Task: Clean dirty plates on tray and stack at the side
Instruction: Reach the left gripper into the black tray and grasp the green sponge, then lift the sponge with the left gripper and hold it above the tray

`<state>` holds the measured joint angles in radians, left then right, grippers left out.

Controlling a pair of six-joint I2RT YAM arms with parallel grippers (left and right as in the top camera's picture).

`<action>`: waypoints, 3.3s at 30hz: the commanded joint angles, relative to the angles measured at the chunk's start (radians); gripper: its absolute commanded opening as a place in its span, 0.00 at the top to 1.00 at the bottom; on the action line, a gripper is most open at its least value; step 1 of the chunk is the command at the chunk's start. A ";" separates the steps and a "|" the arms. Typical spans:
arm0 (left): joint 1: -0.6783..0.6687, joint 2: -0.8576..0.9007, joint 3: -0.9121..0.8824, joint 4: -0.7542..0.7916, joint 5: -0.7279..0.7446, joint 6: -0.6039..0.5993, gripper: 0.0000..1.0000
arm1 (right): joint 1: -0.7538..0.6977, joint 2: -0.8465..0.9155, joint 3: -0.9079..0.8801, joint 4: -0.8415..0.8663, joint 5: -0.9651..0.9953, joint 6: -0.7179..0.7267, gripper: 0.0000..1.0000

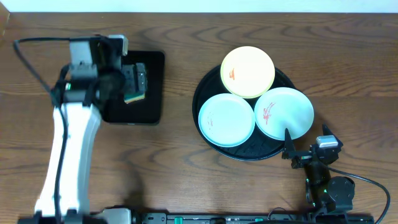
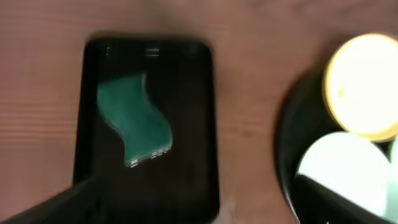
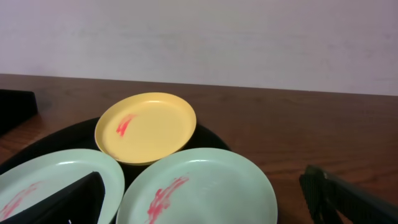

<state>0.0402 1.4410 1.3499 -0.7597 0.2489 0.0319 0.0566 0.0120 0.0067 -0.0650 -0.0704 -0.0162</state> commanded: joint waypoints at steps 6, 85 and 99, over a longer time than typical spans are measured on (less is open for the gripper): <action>0.050 0.167 0.320 -0.176 -0.305 -0.167 0.06 | -0.004 -0.005 -0.001 -0.004 0.002 -0.015 0.01; 0.047 0.731 0.189 0.108 -0.231 -0.381 0.43 | -0.004 -0.005 -0.001 -0.004 0.002 -0.015 0.01; 0.048 0.609 0.197 0.087 -0.230 -0.386 0.85 | -0.004 -0.005 -0.001 -0.004 0.002 -0.015 0.01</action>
<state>0.0879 2.1410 1.5463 -0.6647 0.0231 -0.3603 0.0566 0.0120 0.0067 -0.0650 -0.0704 -0.0162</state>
